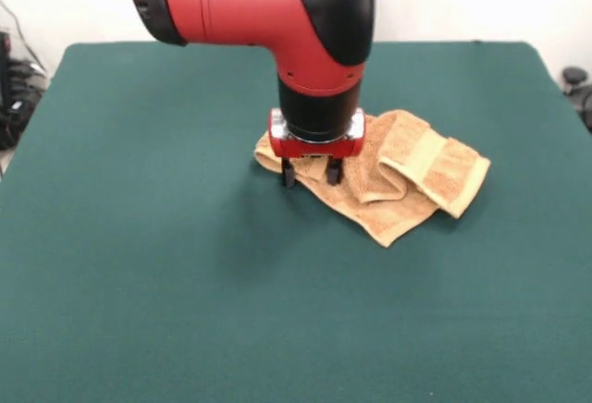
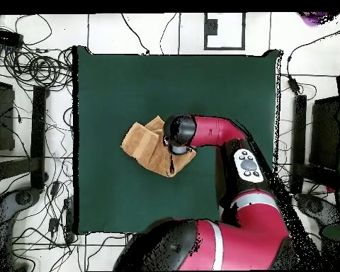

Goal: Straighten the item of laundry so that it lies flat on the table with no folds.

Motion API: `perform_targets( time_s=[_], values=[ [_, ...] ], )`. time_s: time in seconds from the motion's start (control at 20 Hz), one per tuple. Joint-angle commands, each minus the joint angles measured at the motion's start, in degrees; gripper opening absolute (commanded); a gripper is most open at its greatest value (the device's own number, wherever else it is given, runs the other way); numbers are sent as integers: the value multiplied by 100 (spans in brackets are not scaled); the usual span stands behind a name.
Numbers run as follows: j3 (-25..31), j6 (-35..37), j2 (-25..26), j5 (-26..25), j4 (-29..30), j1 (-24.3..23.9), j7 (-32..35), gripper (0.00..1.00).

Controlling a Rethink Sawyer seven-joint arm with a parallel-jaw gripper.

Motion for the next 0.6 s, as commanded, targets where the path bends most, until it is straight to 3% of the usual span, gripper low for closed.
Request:
perform_targets(
  time_s=[0.05,0.3,0.6],
  values=[
    [507,180,971,44,327,-258,-287,100],
    [550,408,712,180,373,-213,-274,100],
    [427,1604,-329,218,206,166,-226,100]
  ],
)
